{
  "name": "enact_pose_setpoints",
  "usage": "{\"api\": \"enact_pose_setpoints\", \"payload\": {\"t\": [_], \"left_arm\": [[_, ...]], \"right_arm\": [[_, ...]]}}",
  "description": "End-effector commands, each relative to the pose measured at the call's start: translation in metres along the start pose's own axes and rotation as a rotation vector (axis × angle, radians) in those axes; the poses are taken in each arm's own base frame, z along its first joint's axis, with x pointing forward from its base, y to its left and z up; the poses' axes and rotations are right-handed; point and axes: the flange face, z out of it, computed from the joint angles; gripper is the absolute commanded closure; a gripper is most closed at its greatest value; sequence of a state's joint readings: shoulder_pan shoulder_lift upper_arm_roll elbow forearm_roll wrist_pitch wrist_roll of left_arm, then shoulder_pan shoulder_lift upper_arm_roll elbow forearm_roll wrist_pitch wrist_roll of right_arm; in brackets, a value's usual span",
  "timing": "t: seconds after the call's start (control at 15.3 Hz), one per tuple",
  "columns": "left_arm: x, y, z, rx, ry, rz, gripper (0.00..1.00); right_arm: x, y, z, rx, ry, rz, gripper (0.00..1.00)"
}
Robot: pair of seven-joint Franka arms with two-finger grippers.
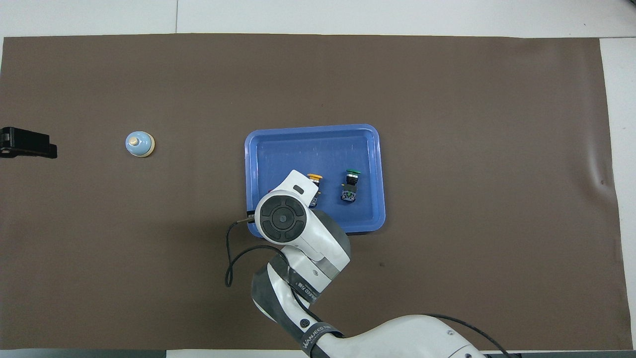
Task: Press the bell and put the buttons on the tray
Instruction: 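Carry the red button into the tray with the right gripper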
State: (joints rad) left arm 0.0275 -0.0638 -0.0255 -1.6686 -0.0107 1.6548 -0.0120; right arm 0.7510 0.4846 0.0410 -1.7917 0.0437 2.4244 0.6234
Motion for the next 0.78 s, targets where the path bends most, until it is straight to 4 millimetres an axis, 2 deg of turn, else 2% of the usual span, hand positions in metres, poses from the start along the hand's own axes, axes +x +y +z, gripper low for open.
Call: {"api": "enact_pose_setpoints", "payload": {"t": [0.0,0.2,0.33,0.46,0.72], "left_arm": [[-0.003,-0.001,0.000,0.014,-0.001,0.004,0.00],[-0.003,0.000,0.000,0.013,0.001,0.006,0.00],[-0.003,0.000,0.000,0.013,-0.001,0.006,0.00],[-0.003,0.000,0.000,0.013,-0.001,0.006,0.00],[-0.003,0.000,0.000,0.013,-0.001,0.006,0.00]], "right_arm": [[0.001,0.000,-0.006,-0.003,-0.013,0.049,0.00],[0.017,-0.001,-0.031,-0.029,-0.047,0.117,0.00],[0.027,0.009,-0.046,-0.039,-0.053,0.160,0.00],[0.047,0.041,-0.078,-0.030,-0.031,0.225,0.00],[0.081,0.123,-0.155,-0.028,0.001,0.343,0.00]]}}
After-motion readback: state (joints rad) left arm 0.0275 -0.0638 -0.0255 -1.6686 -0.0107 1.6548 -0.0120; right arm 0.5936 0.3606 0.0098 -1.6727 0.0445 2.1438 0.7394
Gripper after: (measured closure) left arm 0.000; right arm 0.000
